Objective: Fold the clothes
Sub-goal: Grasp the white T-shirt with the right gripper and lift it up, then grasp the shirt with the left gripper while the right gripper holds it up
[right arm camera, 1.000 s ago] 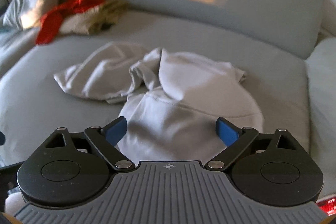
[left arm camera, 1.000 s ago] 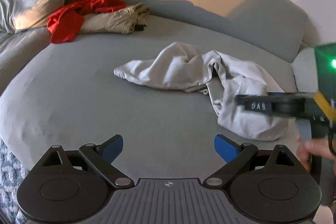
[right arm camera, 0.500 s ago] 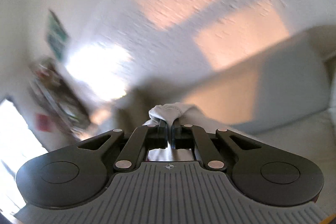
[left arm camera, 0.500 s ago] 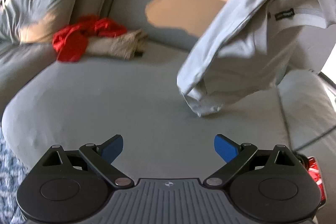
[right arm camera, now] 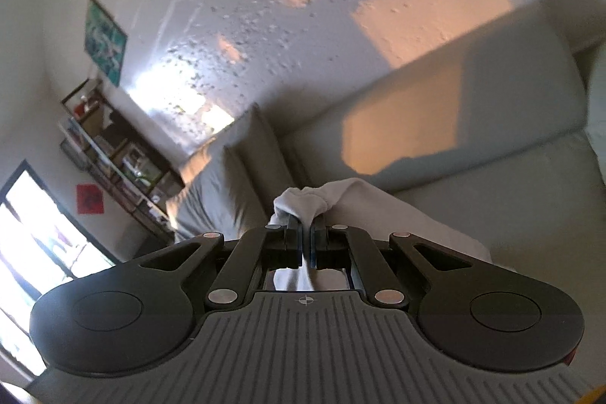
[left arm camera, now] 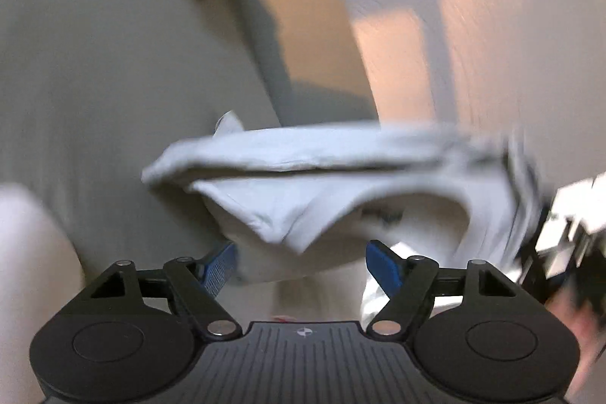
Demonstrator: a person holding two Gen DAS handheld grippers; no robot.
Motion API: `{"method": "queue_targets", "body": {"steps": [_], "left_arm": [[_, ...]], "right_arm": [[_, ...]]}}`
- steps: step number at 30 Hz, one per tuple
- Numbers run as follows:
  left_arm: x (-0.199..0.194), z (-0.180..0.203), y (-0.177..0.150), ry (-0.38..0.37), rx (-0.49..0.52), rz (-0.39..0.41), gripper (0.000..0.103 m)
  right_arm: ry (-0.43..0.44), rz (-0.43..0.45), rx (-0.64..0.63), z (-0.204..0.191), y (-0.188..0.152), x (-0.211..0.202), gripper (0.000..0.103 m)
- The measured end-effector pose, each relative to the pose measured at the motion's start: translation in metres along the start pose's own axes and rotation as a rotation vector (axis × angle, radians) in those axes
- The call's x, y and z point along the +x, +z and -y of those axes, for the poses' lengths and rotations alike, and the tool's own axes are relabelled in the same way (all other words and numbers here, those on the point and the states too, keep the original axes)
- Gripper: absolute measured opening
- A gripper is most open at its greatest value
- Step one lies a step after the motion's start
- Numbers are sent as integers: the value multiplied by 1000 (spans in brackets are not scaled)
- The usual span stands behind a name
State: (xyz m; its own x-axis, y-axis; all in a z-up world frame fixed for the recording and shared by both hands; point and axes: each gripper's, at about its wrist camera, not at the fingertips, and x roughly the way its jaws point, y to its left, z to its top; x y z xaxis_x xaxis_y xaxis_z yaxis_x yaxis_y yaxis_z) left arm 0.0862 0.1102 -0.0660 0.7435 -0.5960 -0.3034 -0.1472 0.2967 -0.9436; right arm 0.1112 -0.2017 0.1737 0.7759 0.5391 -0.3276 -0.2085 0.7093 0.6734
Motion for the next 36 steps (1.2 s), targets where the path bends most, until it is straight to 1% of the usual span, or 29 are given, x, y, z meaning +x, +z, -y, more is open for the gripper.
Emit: {"method": "queue_targets", "body": {"steps": [2,4,6,11,14,15,18,20,22,23,24,25,26,27,28,31,34,36], "left_arm": [[16,-10,3,-18,-89,-6,67],[33,-16,4,-35,-152,-14,58],[45,-20,6,-42,-215,-25,54],[71,-31,-6,-3,-320,-62,56],[83,-41,-12,13,-382,-67,66],[88,-46,-12,12,-406,-65,68],[104,-61,-9,-33,-466,-61,68],[118,-67,-10,-84,-492,-69,63],[128,-68,-7,-122,-500,-70,48],[129,-67,-5,-132,-495,-67,44],[130,-65,-3,-141,-489,-64,35],[131,-63,-1,-150,-480,-60,24],[131,-61,0,-154,-462,-57,15],[129,-59,2,-148,-443,-59,0],[124,-56,5,-128,-414,-59,0],[101,-36,12,-70,-273,-34,0],[88,8,48,-34,-98,17,0],[79,61,83,-50,30,70,0]], "right_arm": [[-15,9,38,12,-5,-5,4],[-26,18,83,25,-9,-10,4],[-34,25,116,37,-8,-13,4],[-45,53,172,56,0,-16,4],[-43,56,193,65,4,-14,4],[-40,55,198,67,6,-13,4],[-27,57,224,76,10,-11,4],[-16,61,246,83,12,-11,4],[-8,67,265,89,13,-11,4],[-7,71,272,92,13,-12,4],[-13,74,281,96,13,-12,4],[-20,77,291,101,13,-13,4],[-27,81,300,105,13,-13,4],[-33,88,315,110,13,-16,4],[-39,95,330,115,13,-18,4],[-79,125,365,130,11,-26,4],[-163,132,380,144,7,-34,4],[-205,118,397,152,17,-28,4]]}}
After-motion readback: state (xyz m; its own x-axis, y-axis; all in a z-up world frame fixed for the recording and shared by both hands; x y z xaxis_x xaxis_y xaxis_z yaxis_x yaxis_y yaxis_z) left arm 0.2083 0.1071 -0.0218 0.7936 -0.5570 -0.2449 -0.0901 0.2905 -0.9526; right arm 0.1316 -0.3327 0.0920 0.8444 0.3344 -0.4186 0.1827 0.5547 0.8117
